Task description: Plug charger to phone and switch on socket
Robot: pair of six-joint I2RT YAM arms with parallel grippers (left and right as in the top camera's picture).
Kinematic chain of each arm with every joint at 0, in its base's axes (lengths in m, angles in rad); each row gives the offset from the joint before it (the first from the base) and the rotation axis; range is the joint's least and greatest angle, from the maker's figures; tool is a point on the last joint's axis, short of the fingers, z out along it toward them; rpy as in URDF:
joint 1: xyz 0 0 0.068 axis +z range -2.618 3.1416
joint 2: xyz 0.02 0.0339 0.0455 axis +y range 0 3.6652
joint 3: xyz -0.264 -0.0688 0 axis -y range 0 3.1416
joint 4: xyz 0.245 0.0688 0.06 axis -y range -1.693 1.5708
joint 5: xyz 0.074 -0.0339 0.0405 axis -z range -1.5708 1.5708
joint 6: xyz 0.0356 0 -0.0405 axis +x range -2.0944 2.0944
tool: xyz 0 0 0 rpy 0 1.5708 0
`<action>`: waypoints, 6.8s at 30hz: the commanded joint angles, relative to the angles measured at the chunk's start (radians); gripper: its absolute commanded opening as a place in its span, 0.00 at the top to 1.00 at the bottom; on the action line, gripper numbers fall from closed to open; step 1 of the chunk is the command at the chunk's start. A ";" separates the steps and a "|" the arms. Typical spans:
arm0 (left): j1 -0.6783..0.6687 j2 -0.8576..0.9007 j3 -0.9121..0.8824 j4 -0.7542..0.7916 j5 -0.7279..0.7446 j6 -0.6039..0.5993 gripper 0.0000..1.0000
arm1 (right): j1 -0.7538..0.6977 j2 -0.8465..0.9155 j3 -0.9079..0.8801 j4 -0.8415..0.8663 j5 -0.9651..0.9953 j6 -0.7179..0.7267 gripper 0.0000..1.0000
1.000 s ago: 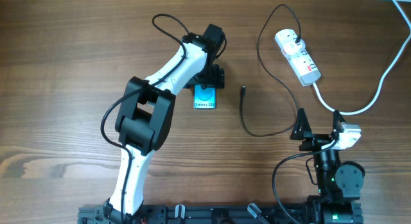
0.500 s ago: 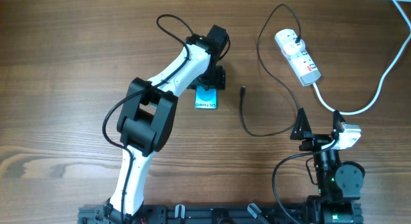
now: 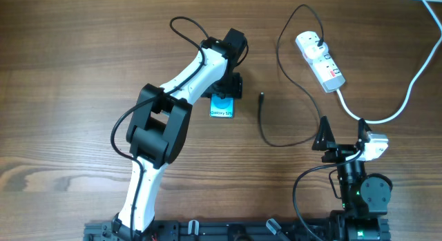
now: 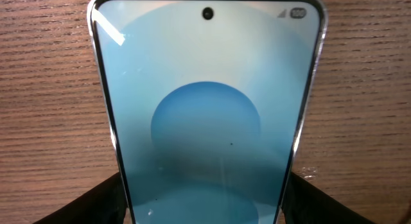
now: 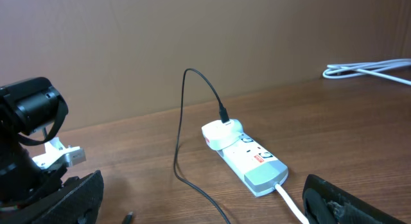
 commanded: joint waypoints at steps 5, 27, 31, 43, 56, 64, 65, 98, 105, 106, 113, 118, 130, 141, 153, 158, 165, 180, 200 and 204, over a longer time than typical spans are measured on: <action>-0.004 0.030 -0.035 -0.006 0.040 0.008 0.32 | -0.007 -0.006 -0.001 0.005 0.013 0.014 0.00; 0.058 -0.106 -0.034 -0.063 0.103 -0.026 0.31 | -0.007 -0.006 -0.001 0.004 0.013 0.014 0.00; 0.080 -0.127 -0.034 -0.083 0.184 -0.026 0.31 | -0.007 -0.006 -0.001 0.004 0.013 0.014 0.00; 0.162 -0.131 -0.034 -0.111 0.511 -0.024 0.30 | -0.007 -0.006 -0.001 0.005 0.013 0.014 0.00; 0.306 -0.131 -0.034 -0.078 1.209 -0.021 0.30 | -0.007 -0.006 -0.001 0.005 0.013 0.014 0.00; 0.359 -0.131 -0.034 -0.072 1.524 -0.022 0.30 | -0.007 -0.006 -0.001 0.005 0.013 0.014 0.00; 0.363 -0.131 -0.034 -0.072 1.537 -0.022 0.30 | -0.007 -0.006 -0.001 0.005 0.013 0.014 0.00; 0.422 -0.131 -0.034 -0.069 1.559 -0.229 0.31 | 0.046 0.961 1.329 -0.809 -0.474 0.105 0.00; 0.423 -0.131 -0.034 -0.069 1.559 -0.262 0.31 | 0.065 1.201 1.400 -0.832 -0.749 0.195 0.00; 0.423 -0.131 -0.034 -0.069 1.559 -0.262 0.31 | 0.067 1.220 1.400 -0.826 -0.785 0.156 0.00; 0.423 -0.131 -0.034 -0.069 1.559 -0.262 0.31 | 0.393 1.282 1.493 -1.037 -0.046 0.155 0.00; 0.423 -0.131 -0.034 -0.069 1.558 -0.262 0.31 | 0.644 1.468 1.757 -1.261 0.301 0.262 0.00; 0.423 -0.131 -0.034 -0.069 1.559 -0.262 0.31 | 0.793 1.710 1.847 -1.032 0.294 0.299 0.01; 0.423 -0.131 -0.034 -0.069 1.559 -0.262 0.31 | 0.856 1.841 1.847 -1.028 0.524 0.485 0.09; 0.423 -0.131 -0.034 -0.081 1.561 -0.266 0.31 | 0.856 1.843 1.834 -0.965 0.560 0.485 0.47; 0.423 -0.131 -0.034 -0.080 1.561 -0.266 0.31 | 0.855 1.859 1.832 -0.953 0.564 0.486 0.44; 0.423 -0.131 -0.034 -0.085 1.561 -0.266 0.31 | 0.855 1.872 1.832 -0.933 0.591 0.485 0.48; 0.423 -0.131 -0.034 -0.095 1.562 -0.270 0.31 | 0.855 1.880 1.832 -0.928 0.602 0.485 0.58; 0.423 -0.131 -0.034 -0.105 1.561 -0.259 0.30 | 0.855 1.904 1.832 -0.906 0.616 0.482 0.73; 0.423 -0.131 -0.034 -0.106 1.561 -0.259 0.30 | 0.855 1.904 1.832 -0.906 0.615 0.483 0.86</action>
